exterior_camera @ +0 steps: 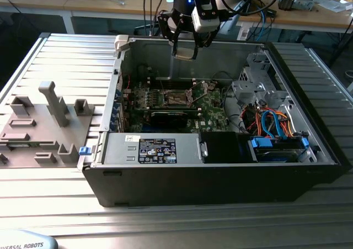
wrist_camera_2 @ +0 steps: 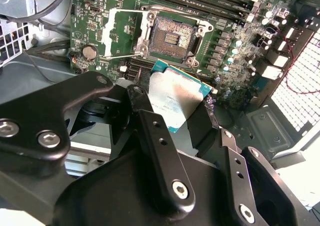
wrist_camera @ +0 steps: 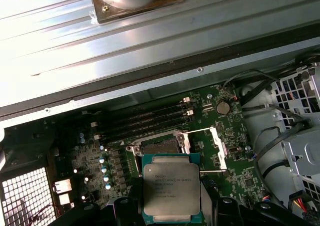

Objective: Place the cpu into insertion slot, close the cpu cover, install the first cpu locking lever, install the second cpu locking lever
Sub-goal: 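Place the cpu into insertion slot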

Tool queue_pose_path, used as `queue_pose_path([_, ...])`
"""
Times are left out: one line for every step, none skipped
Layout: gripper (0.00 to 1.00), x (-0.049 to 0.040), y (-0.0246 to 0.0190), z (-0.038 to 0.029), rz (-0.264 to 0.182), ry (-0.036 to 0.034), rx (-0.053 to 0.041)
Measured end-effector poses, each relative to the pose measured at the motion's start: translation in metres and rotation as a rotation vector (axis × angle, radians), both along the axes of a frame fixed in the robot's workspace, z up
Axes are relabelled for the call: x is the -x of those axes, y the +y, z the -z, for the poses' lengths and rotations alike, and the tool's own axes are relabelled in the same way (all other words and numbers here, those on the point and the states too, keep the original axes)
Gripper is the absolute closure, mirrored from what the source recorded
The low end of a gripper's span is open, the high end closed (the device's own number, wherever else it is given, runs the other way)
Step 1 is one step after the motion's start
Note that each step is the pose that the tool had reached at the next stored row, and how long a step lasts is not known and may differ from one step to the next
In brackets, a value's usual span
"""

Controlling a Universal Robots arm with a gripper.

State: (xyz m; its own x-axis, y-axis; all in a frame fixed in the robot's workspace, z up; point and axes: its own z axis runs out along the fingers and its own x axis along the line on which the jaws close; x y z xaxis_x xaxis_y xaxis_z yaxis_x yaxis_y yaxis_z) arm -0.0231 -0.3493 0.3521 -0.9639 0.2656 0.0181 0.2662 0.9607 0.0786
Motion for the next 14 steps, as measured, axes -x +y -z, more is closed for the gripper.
queue_pose_path([0.46, 0.0, 0.0, 0.0, 0.0, 0.0, 0.0])
queue_pose_path([0.46, 0.0, 0.0, 0.0, 0.001, -0.0001, 0.0])
queue_pose_path([0.46, 0.0, 0.0, 0.0, 0.001, 0.0, -0.0001])
queue_pose_path([0.46, 0.0, 0.0, 0.0, 0.002, 0.0, 0.0])
queue_pose_path([0.46, 0.0, 0.0, 0.0, 0.002, 0.0, 0.0])
queue_pose_path([0.46, 0.0, 0.0, 0.0, 0.003, 0.0, 0.0])
queue_pose_path([0.46, 0.0, 0.0, 0.0, 0.003, -0.0001, 0.0])
queue_pose_path([0.46, 0.0, 0.0, 0.0, 0.004, 0.0, 0.0])
queue_pose_path([0.46, 0.0, 0.0, 0.0, 0.004, 0.0, 0.0])
queue_pose_path([0.46, 0.0, 0.0, 0.0, 0.004, 0.0, 0.0])
queue_pose_path([0.46, 0.0, 0.0, 0.0, 0.005, 0.0, 0.0])
queue_pose_path([0.46, 0.0, 0.0, 0.0, 0.005, 0.0, 0.0])
queue_pose_path([0.46, 0.0, 0.0, 0.0, 0.006, 0.0, 0.0])
queue_pose_path([0.46, 0.0, 0.0, 0.0, 0.006, 0.0, 0.0])
